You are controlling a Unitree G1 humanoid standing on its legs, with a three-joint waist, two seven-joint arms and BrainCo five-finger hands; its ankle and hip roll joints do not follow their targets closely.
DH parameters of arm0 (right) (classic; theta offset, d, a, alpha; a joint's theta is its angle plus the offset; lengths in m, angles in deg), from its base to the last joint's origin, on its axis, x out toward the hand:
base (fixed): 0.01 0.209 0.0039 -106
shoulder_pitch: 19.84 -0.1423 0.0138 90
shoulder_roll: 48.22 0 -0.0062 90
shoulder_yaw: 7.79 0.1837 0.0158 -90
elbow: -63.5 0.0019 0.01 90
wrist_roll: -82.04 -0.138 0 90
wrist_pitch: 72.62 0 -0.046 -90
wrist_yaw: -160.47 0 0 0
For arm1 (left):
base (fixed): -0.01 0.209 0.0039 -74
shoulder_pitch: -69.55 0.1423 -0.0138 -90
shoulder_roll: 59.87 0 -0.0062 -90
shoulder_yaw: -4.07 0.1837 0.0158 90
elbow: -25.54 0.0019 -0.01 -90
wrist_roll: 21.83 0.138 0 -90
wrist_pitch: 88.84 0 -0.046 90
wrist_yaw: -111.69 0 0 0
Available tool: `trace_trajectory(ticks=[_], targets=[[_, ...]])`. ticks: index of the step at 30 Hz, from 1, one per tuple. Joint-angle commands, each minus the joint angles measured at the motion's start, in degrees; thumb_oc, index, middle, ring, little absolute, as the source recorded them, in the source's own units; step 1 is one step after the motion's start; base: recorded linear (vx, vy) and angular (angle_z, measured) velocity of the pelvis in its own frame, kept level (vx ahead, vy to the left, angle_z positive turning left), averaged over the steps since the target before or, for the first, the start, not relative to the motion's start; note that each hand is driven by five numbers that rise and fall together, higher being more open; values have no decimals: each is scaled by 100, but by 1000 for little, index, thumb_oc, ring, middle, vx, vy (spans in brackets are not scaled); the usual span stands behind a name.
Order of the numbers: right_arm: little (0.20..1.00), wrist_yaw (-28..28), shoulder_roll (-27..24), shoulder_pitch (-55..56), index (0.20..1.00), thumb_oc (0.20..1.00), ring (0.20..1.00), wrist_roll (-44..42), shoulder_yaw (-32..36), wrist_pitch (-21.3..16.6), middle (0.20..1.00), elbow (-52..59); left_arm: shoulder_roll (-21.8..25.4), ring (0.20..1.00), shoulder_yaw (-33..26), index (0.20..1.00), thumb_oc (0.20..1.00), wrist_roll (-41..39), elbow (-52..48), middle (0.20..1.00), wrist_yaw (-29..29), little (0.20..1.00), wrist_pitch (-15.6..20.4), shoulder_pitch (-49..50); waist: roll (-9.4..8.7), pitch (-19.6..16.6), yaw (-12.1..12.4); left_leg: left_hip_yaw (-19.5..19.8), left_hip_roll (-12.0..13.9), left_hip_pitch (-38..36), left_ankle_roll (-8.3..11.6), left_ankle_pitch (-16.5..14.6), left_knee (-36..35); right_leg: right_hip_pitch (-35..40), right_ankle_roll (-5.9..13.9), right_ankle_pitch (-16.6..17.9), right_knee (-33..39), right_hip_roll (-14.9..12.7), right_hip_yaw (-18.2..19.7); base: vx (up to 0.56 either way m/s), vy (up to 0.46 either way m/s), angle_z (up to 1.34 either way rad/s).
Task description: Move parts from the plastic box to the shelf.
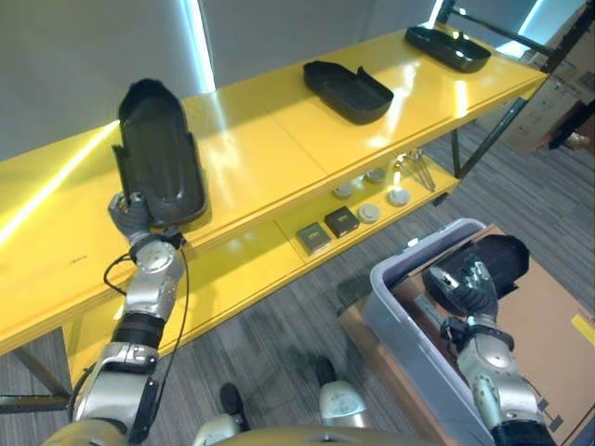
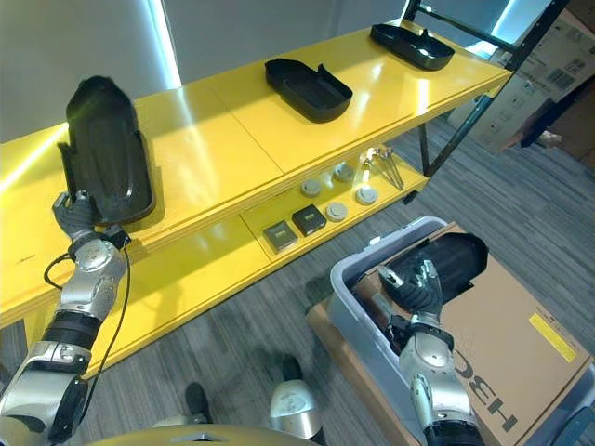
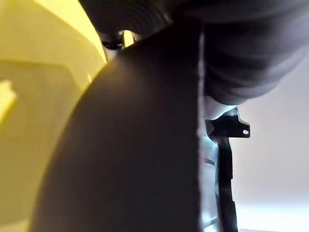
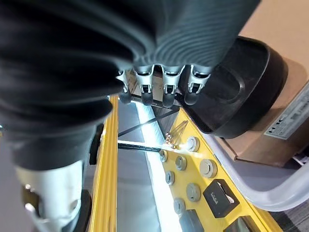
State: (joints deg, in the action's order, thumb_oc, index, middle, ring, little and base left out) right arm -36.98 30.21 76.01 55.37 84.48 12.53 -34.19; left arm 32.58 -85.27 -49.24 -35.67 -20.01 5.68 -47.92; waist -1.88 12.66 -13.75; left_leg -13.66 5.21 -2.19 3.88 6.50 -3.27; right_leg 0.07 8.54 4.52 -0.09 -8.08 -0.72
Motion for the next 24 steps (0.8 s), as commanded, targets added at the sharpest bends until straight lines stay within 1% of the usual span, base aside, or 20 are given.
trace_trajectory(ticks=[1,4,7,8,9,12,16,17,18,20,24], targets=[[1000,81,-361,-341,1000,1000,1000,48,-36,-381,1000,45,-10,200,-105,200,200,-478,218,200,507,200,569,-775,53,-182,-13,56,368,174,46,-361,525,-297,-111,-432,-551,338,-191,-18,-21,-12],[1000,44,-373,-420,1000,1000,1000,15,-153,-422,1000,-3,-85,200,-23,200,200,-701,474,200,665,200,420,-976,-9,-156,-37,23,402,205,54,-367,572,-287,-120,-426,-517,357,-198,-27,-53,-8],[1000,26,-378,-446,1000,1000,1000,-39,-241,-387,1000,0,-161,200,104,200,200,-566,616,200,780,200,195,-1046,-60,-152,-29,16,434,216,57,-368,600,-244,-128,-433,-493,366,-230,-10,-77,-3],[1000,18,-370,-439,1000,1000,1000,-27,-280,-386,1000,-13,-181,200,156,200,200,-551,675,200,806,200,71,-1049,-77,-159,-26,7,446,216,57,-370,611,-225,-129,-437,-488,369,-245,13,-77,1],[1000,-2,-366,-439,1000,1000,1000,-54,-318,-395,1000,-27,-189,200,194,200,200,-520,742,200,821,200,34,-1062,-89,-163,-26,0,456,216,58,-368,615,-216,-130,-438,-487,370,-252,16,-83,0],[1000,-95,-350,-423,1000,1000,1000,-130,-425,-387,1000,-35,-236,200,310,200,200,-377,942,200,813,200,-248,-1096,-132,-176,-32,-26,492,222,64,-373,642,-172,-137,-449,-468,374,-277,8,-68,-2],[1000,-111,-296,-422,1000,1000,1000,-142,-498,-432,1000,-99,-280,200,369,200,200,-138,1070,200,875,200,-619,-1117,-143,-183,-34,-30,504,218,67,-379,667,-133,-150,-447,-431,378,-285,-1,-22,1],[1000,-122,-285,-428,1000,1000,1000,-160,-517,-462,1000,-101,-268,200,409,200,200,29,1102,200,883,200,-790,-1096,-142,-177,-30,-27,504,214,66,-379,670,-124,-152,-440,-418,378,-287,-31,-31,-2],[1000,-141,-292,-450,1000,1000,1000,-163,-521,-481,1000,-99,-249,200,456,200,200,359,1165,200,906,200,-938,-1069,-144,-175,-16,-13,500,200,67,-378,667,-107,-152,-428,-398,375,-293,-30,-29,-3],[1000,-155,-292,-462,1000,1000,1000,-179,-530,-492,1000,-97,-217,200,492,200,200,540,1195,200,896,200,-1069,-1048,-141,-182,-3,-6,494,190,62,-382,666,-90,-156,-426,-383,373,-294,0,0,0],[1000,-205,-299,-453,1000,1000,1000,-227,-558,-423,1000,-42,-89,200,513,200,200,646,1290,200,905,200,-1343,-850,-111,-234,42,7,480,118,50,-393,662,-3,-166,-424,-350,359,-314,8,3,0]])
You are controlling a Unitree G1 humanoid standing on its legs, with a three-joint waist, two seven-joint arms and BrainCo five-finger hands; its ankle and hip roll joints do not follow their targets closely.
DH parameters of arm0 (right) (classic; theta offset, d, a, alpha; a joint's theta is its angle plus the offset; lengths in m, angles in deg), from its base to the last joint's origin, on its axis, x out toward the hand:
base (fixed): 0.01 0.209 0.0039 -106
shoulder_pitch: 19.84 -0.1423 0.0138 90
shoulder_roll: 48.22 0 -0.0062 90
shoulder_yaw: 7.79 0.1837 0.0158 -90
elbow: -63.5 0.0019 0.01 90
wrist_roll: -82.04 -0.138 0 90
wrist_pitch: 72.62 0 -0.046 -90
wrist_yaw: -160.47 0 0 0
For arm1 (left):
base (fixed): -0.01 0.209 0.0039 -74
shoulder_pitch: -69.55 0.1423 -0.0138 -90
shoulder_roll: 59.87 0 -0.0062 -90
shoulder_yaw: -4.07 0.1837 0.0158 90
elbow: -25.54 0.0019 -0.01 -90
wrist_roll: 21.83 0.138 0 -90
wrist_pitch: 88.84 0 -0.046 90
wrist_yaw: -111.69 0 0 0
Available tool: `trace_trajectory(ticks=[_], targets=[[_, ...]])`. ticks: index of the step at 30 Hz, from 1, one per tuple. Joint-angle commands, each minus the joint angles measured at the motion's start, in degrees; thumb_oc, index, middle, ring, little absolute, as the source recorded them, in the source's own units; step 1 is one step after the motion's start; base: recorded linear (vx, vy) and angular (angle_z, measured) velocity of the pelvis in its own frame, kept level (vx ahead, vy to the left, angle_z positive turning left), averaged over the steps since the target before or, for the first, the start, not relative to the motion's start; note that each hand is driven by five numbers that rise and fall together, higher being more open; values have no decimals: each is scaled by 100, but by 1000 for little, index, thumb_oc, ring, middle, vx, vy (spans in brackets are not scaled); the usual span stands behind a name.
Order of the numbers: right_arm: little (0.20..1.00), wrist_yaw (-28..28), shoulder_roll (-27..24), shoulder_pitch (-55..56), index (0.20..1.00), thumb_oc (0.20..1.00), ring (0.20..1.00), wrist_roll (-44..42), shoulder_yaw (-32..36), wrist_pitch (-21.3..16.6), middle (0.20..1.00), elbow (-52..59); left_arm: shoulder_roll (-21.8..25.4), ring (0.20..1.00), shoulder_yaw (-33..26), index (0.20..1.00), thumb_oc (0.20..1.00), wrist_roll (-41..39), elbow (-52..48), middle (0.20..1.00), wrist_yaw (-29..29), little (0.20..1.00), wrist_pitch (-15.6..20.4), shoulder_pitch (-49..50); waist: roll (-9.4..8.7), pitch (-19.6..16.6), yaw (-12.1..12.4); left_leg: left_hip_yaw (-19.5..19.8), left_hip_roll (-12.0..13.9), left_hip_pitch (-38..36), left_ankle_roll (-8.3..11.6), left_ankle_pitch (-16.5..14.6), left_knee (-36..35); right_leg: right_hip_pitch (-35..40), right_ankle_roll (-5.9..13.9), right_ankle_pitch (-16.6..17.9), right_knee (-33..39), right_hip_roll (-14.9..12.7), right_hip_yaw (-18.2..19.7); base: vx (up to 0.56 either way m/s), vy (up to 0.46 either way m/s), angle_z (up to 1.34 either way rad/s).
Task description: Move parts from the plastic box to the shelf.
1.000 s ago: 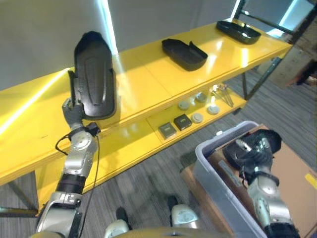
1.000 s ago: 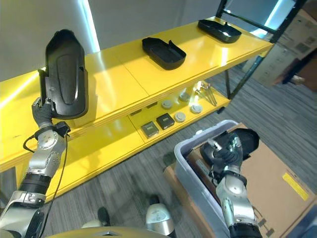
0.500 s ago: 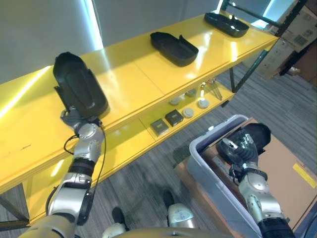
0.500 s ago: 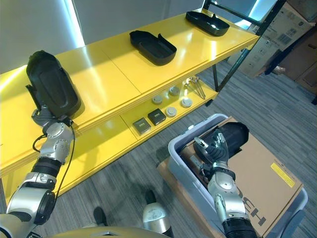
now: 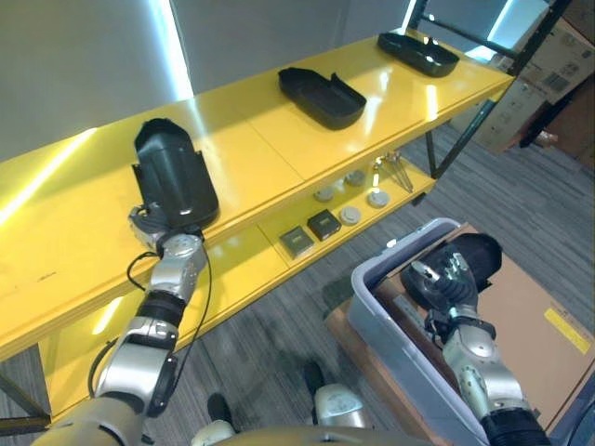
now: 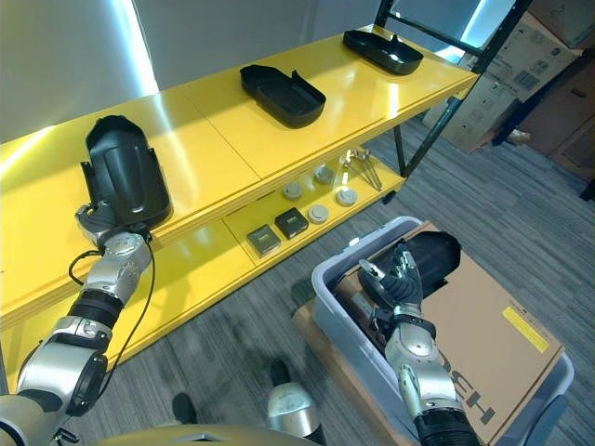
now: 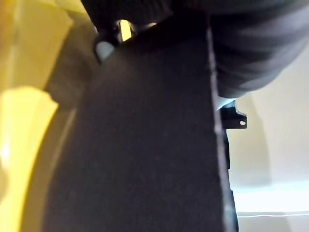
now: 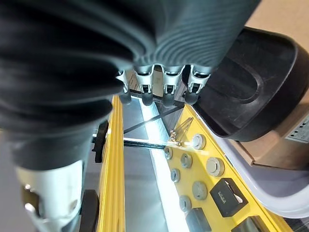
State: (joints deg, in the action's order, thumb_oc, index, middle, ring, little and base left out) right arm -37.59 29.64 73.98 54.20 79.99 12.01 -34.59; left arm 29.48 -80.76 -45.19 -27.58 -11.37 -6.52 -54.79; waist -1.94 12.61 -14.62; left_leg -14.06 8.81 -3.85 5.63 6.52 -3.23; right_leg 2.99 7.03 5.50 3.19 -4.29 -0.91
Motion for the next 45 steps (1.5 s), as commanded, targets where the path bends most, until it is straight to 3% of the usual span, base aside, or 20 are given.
trace_trajectory(ticks=[1,12,13,14,21,26,30,32,33,38,39,45], targets=[[1000,-152,-246,-244,1000,1000,1000,-101,-113,-353,1000,2,249,200,48,200,200,320,527,200,29,200,-147,-128,-97,-239,136,49,120,276,-125,-398,666,-283,-18,-524,-680,-27,-297,37,18,-1],[1000,-116,-295,-285,1000,1000,1000,-96,-132,-319,1000,-84,392,200,-123,200,200,181,735,200,-195,200,26,40,-30,-252,155,62,84,163,-128,-410,607,-199,-21,-546,-667,-56,-290,2,10,0],[1000,-115,-299,-287,1000,1000,1000,-98,-132,-312,1000,-83,385,395,-126,395,395,195,733,395,-201,395,50,48,-31,-254,155,60,83,159,-127,-410,605,-198,-21,-548,-665,-57,-290,0,0,0],[1000,-109,-307,-294,1000,1000,1000,-94,-128,-305,1000,-89,385,1000,-114,1000,1000,188,721,1000,-206,1000,54,46,-30,-253,154,59,83,153,-127,-408,598,-198,-21,-548,-664,-57,-290,0,0,0],[1000,-93,-347,-333,1000,1000,1000,-133,-115,-291,1000,-116,366,1000,-58,1000,1000,204,673,1000,-299,1000,176,69,-42,-249,173,71,69,134,-127,-402,552,-184,-20,-535,-619,-50,-281,0,0,0],[1000,-27,-340,-364,1000,1000,1000,-119,-133,-317,1000,-158,381,1000,18,1000,1000,281,490,1000,-423,1000,459,42,-29,-254,198,86,49,97,-132,-387,491,-158,-22,-525,-590,-42,-281,0,0,0],[1000,-23,-323,-390,1000,1000,1000,-103,-149,-341,1000,-131,394,1000,64,1000,1000,247,305,1000,-513,1000,869,4,-16,-265,220,99,37,75,-129,-380,453,-153,-15,-519,-582,-49,-296,0,0,0],[1000,3,-314,-389,1000,1000,1000,-75,-114,-366,1000,-99,446,1000,112,1000,1000,327,-54,1000,-638,1000,1314,41,11,-265,269,120,23,50,-132,-380,388,-144,-7,-516,-550,-60,-323,-40,27,1],[1000,-1,-306,-384,1000,1000,1000,-56,-105,-361,1000,-83,458,1000,106,1000,1000,323,-150,1000,-680,1000,1367,57,16,-265,283,126,20,48,-132,-380,378,-146,-4,-516,-549,-63,-333,-44,28,0],[1000,9,-242,-343,1000,1000,1000,182,51,-454,1000,84,659,1000,-3,1000,1000,372,-1509,1000,-1099,1000,1779,455,61,-248,439,208,1,28,-138,-367,310,-112,-1,-501,-501,-97,-424,-15,20,5],[1000,-16,-221,-334,1000,1000,1000,249,159,-461,1000,257,778,1000,-93,1000,1000,411,-2342,1000,-1393,1000,1801,746,75,-241,548,276,-14,32,-147,-366,290,-80,-5,-492,-464,-114,-486,-18,27,14],[1000,-22,-284,-409,1000,1000,1000,475,479,-433,1000,1010,1130,1000,-490,1000,1000,312,-4573,1000,-2474,1000,1857,1683,117,-198,963,537,-59,76,-136,-347,226,7,10,-489,-400,-165,-704,-27,28,18]])
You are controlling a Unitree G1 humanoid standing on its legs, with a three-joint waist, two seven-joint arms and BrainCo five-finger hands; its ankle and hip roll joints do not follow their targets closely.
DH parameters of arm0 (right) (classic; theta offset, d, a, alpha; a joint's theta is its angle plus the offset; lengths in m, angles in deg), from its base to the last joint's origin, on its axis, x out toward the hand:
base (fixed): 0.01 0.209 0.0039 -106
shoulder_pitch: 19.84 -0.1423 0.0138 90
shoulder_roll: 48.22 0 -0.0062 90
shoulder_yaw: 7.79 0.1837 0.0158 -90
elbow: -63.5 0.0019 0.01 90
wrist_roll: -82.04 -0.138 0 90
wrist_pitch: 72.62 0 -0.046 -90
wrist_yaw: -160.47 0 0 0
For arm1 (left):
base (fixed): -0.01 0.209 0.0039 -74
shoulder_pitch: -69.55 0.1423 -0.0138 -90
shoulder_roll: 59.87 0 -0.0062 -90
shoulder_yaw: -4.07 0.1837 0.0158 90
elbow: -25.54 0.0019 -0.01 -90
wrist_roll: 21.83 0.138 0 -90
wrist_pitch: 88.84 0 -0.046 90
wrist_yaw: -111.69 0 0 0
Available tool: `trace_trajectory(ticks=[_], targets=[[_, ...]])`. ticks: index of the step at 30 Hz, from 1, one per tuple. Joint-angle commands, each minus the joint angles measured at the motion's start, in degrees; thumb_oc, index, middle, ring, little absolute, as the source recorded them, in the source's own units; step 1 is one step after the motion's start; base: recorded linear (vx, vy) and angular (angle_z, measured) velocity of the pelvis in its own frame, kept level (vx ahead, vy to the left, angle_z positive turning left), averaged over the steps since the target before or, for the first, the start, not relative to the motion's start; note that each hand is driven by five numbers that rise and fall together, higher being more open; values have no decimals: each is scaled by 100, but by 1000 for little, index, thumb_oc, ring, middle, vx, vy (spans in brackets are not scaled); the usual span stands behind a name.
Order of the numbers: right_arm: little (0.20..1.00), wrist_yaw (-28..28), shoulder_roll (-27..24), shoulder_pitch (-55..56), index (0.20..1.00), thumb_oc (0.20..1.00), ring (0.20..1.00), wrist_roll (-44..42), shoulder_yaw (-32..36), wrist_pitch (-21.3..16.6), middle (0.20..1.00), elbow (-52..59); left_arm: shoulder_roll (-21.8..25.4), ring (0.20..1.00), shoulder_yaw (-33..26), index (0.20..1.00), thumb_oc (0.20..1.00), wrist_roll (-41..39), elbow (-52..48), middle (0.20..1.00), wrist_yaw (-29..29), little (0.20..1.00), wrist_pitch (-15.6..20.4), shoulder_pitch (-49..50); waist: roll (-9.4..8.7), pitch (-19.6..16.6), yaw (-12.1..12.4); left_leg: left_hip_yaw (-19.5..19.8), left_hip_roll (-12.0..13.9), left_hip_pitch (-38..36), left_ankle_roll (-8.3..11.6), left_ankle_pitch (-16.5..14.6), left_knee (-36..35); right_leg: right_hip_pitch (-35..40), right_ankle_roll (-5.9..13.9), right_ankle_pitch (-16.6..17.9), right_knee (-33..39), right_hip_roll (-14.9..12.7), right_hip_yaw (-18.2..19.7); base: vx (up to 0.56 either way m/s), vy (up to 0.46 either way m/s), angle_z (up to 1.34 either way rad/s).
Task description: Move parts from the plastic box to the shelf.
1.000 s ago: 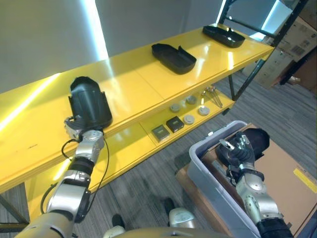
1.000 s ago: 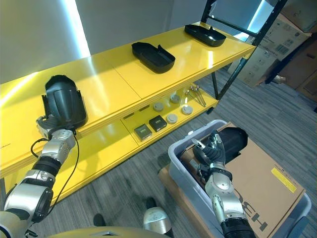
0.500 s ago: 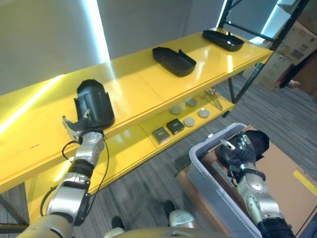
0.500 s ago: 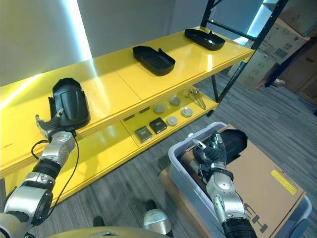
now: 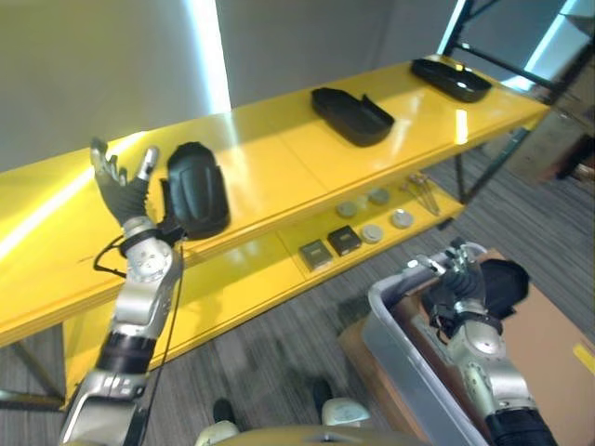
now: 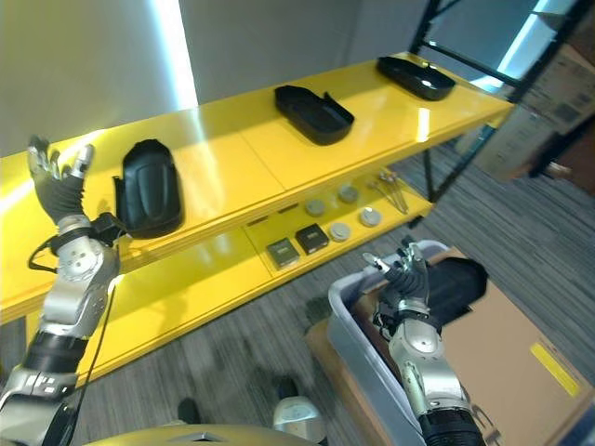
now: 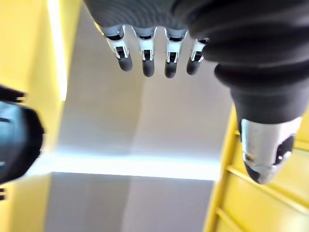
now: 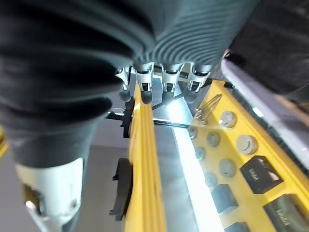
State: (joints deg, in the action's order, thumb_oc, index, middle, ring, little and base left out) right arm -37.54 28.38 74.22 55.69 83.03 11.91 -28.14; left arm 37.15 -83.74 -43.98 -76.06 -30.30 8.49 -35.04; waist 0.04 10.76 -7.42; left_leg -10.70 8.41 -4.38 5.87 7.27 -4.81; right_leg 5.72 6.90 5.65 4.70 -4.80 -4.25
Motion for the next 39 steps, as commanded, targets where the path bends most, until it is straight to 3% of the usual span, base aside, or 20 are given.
trace_trajectory(ticks=[1,2,4,5,7,9,10,11,18,26,32,36,39], targets=[[1000,-6,-159,-436,1000,1000,1000,341,185,-430,1000,412,371,1000,-215,1000,1000,173,195,1000,-658,1000,354,-243,-80,-17,258,216,-24,130,-158,-421,376,-258,25,-504,-543,-117,-384,-7,32,18],[1000,95,-243,-489,1000,1000,1000,301,233,-364,1000,751,472,1000,-334,1000,1000,-7,-265,1000,-1106,1000,337,12,-79,-29,382,281,-45,143,-148,-424,354,-219,30,-509,-506,-134,-461,-7,42,21],[1000,295,-280,-516,1000,1000,1000,168,252,-265,1000,1013,502,1000,-428,1000,1000,59,-567,1000,-1257,1000,354,214,-77,-39,454,330,-64,146,-142,-425,337,-191,38,-508,-480,-145,-508,-4,63,27],[1000,566,-379,-586,1000,1000,1000,84,179,-45,1000,1514,612,1000,-587,1000,1000,-68,-955,1000,-1725,1000,267,515,-72,-68,595,395,-93,150,-127,-428,296,-154,54,-519,-448,-168,-571,1,76,34],[1000,665,-414,-643,1000,1000,1000,12,34,30,1000,1836,645,1000,-688,1000,1000,-143,-1178,1000,-1942,1000,273,752,-63,-74,720,449,-113,161,-115,-422,278,-125,57,-526,-433,-185,-615,1,91,21],[482,692,-387,-794,482,482,482,-34,-278,149,482,2085,675,1000,-774,1000,1000,-336,-1342,1000,-2302,1000,184,1001,-56,-100,876,517,-134,174,-102,-417,262,-83,60,-535,-418,-217,-684,7,108,18],[275,636,-371,-840,275,275,275,23,-379,153,275,2121,665,1000,-786,1000,1000,-410,-1362,1000,-2379,1000,184,1076,-51,-102,933,541,-143,177,-99,-411,251,-68,59,-534,-408,-225,-700,11,110,38],[200,569,-342,-904,200,200,200,95,-515,155,200,2141,647,1000,-795,1000,1000,-414,-1367,1000,-2439,1000,200,1160,-46,-108,989,570,-153,175,-96,-404,235,-48,60,-531,-394,-237,-722,13,97,30],[200,68,-202,-1184,200,200,200,460,-1108,175,200,1907,607,1000,-799,1000,1000,-705,-1172,1000,-2720,1000,441,1576,-45,-162,1301,694,-246,138,-113,-387,113,74,91,-464,-268,-320,-872,10,98,22],[200,-45,-387,-935,200,200,200,463,-819,283,200,2011,618,1000,-783,1000,1000,-856,-1233,1000,-2918,1000,472,1840,-104,-177,1304,697,-295,109,-163,-435,115,74,141,-442,-276,-347,-875,3,28,4],[200,583,-487,-806,200,200,200,262,-663,338,200,2085,586,1000,-806,1000,1000,-1028,-1318,1000,-2833,1000,467,1941,-149,-158,1297,681,-304,87,-175,-453,110,77,155,-427,-254,-338,-854,3,4,-1],[200,1252,-461,-1092,200,200,200,282,-1082,391,200,2115,580,1000,-764,1000,1000,-1058,-1332,1000,-2918,1000,378,1908,-177,-120,1442,753,-321,128,-169,-456,147,93,160,-420,-246,-357,-910,0,0,0],[200,1360,-390,-1352,200,200,200,335,-1473,522,200,2137,544,1000,-704,1000,1000,-1050,-1332,1000,-2938,1000,328,1851,-197,-103,1557,807,-340,123,-168,-453,137,140,155,-410,-216,-369,-964,4,4,5]])
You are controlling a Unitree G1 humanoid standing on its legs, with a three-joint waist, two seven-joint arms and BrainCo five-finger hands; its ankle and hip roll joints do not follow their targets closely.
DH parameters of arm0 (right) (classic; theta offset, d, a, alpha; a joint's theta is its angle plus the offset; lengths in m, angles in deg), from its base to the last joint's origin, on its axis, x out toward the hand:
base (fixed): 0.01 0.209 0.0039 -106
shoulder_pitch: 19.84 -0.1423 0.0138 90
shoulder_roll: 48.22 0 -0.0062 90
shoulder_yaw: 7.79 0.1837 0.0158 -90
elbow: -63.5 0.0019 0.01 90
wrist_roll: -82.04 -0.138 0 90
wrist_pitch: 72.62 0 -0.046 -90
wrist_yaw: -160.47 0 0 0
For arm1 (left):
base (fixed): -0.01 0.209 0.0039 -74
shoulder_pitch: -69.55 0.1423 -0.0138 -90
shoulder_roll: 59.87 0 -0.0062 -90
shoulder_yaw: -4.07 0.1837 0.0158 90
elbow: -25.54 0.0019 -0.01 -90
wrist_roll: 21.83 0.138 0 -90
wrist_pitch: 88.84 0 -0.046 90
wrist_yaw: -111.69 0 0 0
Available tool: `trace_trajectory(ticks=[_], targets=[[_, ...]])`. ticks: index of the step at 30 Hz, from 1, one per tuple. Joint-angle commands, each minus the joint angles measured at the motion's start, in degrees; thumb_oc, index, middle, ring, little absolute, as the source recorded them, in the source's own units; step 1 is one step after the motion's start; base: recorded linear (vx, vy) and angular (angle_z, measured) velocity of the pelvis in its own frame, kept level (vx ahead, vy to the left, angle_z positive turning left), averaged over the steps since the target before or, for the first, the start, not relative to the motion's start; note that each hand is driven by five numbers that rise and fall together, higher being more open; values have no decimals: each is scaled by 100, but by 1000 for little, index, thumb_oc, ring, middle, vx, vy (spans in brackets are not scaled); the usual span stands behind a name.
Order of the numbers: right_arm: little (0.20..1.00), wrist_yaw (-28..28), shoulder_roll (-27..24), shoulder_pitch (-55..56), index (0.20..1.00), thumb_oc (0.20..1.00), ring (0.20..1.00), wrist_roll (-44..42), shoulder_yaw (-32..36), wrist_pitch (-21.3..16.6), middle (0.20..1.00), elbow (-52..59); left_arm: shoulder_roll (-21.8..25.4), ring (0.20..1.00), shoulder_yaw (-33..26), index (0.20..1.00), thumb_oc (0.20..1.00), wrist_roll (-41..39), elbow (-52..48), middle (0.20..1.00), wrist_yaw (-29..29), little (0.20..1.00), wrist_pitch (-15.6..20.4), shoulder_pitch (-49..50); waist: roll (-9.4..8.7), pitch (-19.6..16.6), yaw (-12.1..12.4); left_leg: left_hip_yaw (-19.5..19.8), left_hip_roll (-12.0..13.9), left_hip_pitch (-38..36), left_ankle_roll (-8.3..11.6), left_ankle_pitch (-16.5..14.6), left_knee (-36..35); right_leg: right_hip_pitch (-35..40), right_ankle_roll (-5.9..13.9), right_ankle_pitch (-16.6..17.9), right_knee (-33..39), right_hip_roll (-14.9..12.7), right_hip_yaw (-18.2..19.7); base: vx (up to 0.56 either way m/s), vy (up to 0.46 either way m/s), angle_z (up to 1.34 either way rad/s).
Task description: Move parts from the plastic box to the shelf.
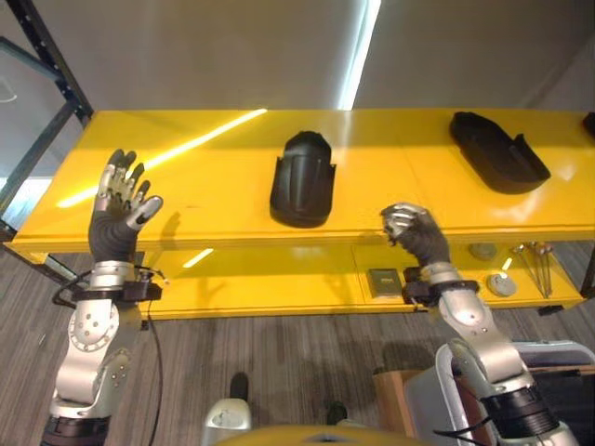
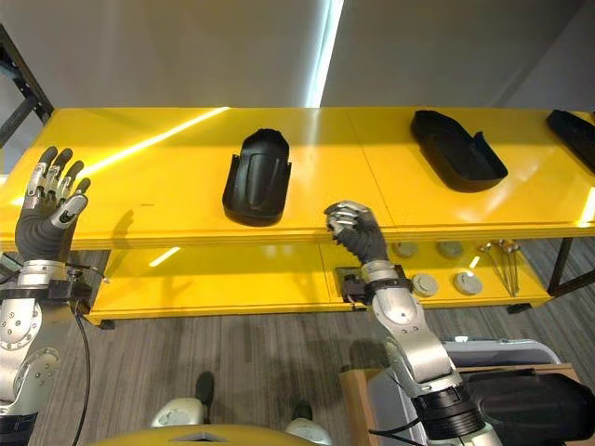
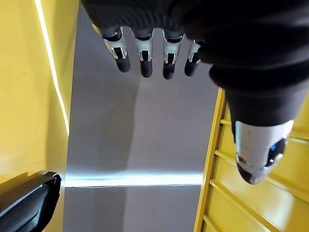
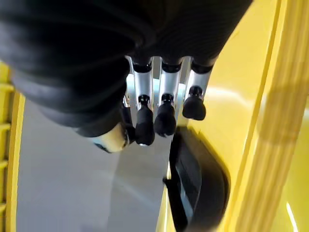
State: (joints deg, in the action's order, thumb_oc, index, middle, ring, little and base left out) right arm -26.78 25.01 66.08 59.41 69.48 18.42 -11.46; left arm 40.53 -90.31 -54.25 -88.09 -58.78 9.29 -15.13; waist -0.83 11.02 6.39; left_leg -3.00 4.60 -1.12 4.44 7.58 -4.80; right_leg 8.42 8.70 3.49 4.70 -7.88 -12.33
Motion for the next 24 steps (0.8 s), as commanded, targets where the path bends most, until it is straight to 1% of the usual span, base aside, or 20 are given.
trace_trajectory(ticks=[1,3,7,11,20,23,24], targets=[[200,272,-31,-622,200,200,200,-34,-244,-111,200,439,200,1000,-37,1000,1000,-16,-126,1000,-100,1000,232,-154,-115,-127,203,51,36,-211,-23,-482,130,-110,-24,-191,-205,-66,-174,14,13,15],[200,298,36,-860,200,200,200,-95,-552,-45,200,325,208,1000,15,1000,1000,-4,-104,1000,-151,1000,180,-183,-130,-141,306,104,15,-226,-19,-474,112,-67,-18,-183,-192,-76,-232,26,14,20],[200,282,160,-1140,200,200,200,-172,-968,35,200,131,233,1000,110,1000,1000,61,-43,1000,-116,1000,176,-220,-150,-151,418,169,-12,-252,-21,-467,88,-14,-6,-183,-193,-96,-324,20,18,20],[200,218,261,-1260,200,200,200,-128,-1201,41,200,1,243,1000,160,1000,1000,75,-7,1000,-102,1000,175,-223,-153,-171,487,207,-27,-270,-28,-467,64,17,3,-187,-189,-108,-373,9,11,5],[200,-77,420,-1548,200,200,200,81,-1307,-52,200,-363,303,1000,293,1000,1000,130,73,1000,-167,1000,126,-226,-211,-139,647,304,-73,-215,-49,-485,138,39,19,-185,-249,-135,-467,21,3,5],[200,-291,485,-1733,200,200,200,243,-1335,-84,200,-729,340,1000,356,1000,1000,156,153,1000,-210,1000,147,-252,-242,-98,726,354,-79,-187,-61,-496,195,42,15,-179,-287,-135,-498,44,-18,6],[200,-354,516,-1781,200,200,200,310,-1309,-174,200,-972,385,1000,375,1000,1000,142,191,1000,-224,1000,143,-255,-266,-84,763,377,-74,-160,-60,-504,239,46,21,-172,-299,-134,-518,52,-34,7]])
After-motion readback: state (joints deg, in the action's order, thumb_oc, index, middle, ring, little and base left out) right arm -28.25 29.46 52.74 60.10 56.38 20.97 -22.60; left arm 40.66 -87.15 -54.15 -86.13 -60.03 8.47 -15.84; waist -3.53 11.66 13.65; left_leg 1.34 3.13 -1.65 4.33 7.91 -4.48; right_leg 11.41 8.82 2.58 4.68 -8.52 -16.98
